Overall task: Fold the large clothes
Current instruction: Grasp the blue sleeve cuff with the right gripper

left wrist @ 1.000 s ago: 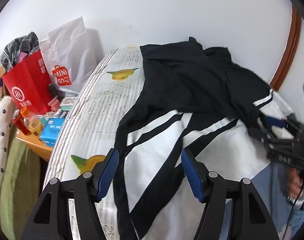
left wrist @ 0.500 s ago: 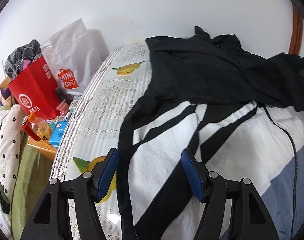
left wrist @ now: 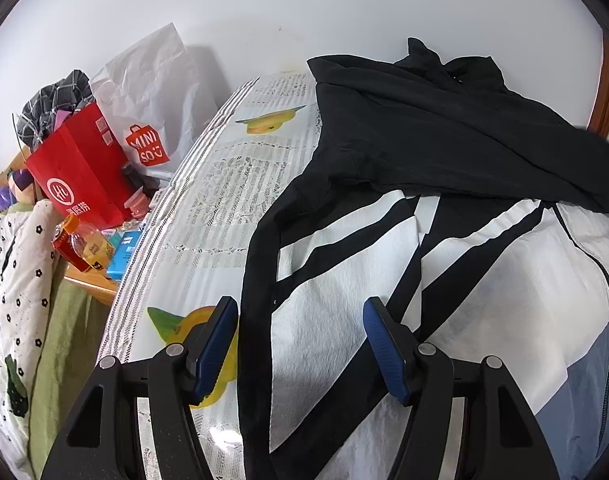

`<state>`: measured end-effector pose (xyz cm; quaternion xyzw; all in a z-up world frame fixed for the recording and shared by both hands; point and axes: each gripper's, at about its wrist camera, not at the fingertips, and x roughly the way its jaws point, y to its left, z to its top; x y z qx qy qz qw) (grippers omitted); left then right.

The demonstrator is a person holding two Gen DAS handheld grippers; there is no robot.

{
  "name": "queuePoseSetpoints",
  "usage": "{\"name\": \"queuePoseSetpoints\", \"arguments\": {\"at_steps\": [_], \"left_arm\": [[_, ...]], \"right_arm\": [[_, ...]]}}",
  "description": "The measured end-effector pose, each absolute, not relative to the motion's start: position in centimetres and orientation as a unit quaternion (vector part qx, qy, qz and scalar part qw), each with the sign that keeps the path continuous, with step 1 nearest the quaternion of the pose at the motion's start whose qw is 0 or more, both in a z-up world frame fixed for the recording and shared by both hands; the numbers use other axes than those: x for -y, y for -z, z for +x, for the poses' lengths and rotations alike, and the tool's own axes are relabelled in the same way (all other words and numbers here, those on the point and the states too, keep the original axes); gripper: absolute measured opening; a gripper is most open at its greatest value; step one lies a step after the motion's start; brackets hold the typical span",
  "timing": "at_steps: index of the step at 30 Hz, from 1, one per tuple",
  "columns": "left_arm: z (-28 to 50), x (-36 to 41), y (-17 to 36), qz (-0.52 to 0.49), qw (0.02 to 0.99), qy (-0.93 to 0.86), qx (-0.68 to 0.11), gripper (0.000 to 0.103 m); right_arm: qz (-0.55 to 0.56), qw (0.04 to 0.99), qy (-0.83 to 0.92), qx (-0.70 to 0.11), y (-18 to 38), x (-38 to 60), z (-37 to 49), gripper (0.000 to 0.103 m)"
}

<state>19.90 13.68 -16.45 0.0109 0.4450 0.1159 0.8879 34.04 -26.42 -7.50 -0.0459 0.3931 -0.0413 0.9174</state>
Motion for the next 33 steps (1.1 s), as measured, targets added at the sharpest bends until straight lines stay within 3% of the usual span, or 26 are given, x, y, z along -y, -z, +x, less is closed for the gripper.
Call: {"name": "queuePoseSetpoints", "arguments": {"at_steps": [4,12,14,18,21,23,33], "left_arm": [[20.0,-13.6,15.8,0.001,0.89,-0.105,-0.444,0.063],[19.8,-12.1,13.8,0.0,0.902,-0.082,-0.425,0.063],[19.7,-11.7,13.4,0.002,0.904,-0.075,-0.422,0.063],[19.5,-11.7,12.9,-0.001,0.906,-0.07,-0.418,0.063],[19.4,-11.7,12.6,-0.008,0.907,-0.067,-0.416,0.063],[19.4,-11.6,12.5,-0.01,0.907,-0.062,-0.416,0.063],[19.8,-11.4,13.4,0.005,0.899,-0.073,-0.431,0.063]], "right_arm": [[-0.048,0.934,0.039,-0.352,5.2,27.2,32.2,0.049],[-0.098,0.917,-0.014,-0.387,10.4,24.3,30.4,0.048],[-0.116,0.907,0.01,-0.404,12.1,24.3,30.9,0.042],[-0.08,0.903,0.021,-0.421,12.1,26.8,30.5,0.04],[-0.09,0.919,0.024,-0.383,9.8,27.5,27.9,0.057],[-0.107,0.923,0.034,-0.367,9.2,27.6,26.7,0.08],[-0.209,0.881,0.08,-0.417,14.6,28.2,28.2,0.076]]}}
